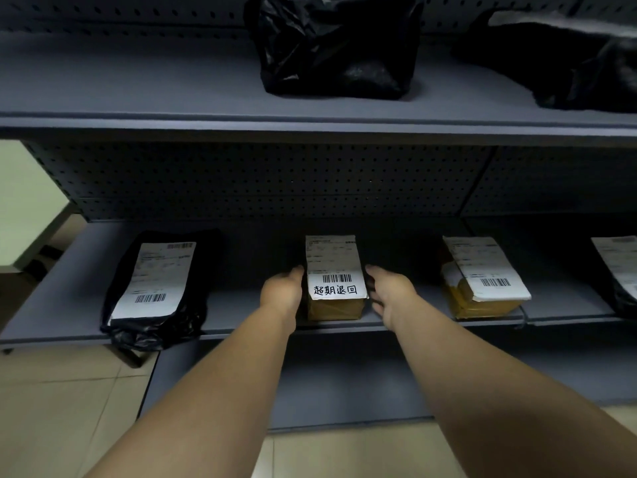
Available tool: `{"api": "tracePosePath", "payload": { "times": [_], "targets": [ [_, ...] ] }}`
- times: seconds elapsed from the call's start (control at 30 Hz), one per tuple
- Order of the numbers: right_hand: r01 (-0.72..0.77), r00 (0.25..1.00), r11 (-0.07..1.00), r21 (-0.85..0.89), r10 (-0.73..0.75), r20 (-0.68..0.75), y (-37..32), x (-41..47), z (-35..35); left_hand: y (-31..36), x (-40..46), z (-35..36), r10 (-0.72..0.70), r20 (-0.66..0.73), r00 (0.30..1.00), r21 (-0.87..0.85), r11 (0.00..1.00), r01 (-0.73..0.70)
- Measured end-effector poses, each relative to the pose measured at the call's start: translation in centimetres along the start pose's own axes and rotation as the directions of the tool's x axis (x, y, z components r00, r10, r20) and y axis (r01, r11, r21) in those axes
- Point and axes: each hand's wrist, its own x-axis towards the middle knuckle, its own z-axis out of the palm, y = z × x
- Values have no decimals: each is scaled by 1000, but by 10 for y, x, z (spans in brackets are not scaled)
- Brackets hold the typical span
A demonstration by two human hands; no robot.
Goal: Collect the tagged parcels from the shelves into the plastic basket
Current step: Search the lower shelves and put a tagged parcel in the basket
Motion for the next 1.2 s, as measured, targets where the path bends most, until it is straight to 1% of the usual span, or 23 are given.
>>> {"api": "tracePosePath", "payload": {
  "times": [0.13,0.2,0.53,0.67,0.93,1.2],
  "targets": [
    [-55,996,996,76,49,71,-1,6,1,-1,0,5,-53,71,996,-82,995,59],
    [-64,995,995,78,57,81,0,7,1,-3,0,7,-56,81,995,-103,993,64],
    [20,989,999,38,-25,148,4,5,-10,-8,-11,7,46,67,997,-97,995,-39],
    [33,984,996,89,-48,174,5,-8,-17,-7,-24,4,81,57,995,-107,992,-74],
    [120,961,988,97,-140,239,5,-34,-35,-10,-49,-3,131,32,991,-82,988,-128],
    [149,944,981,128,-179,278,9,-53,-46,-14,-72,-8,185,42,982,-104,978,-180]
  ]
}}
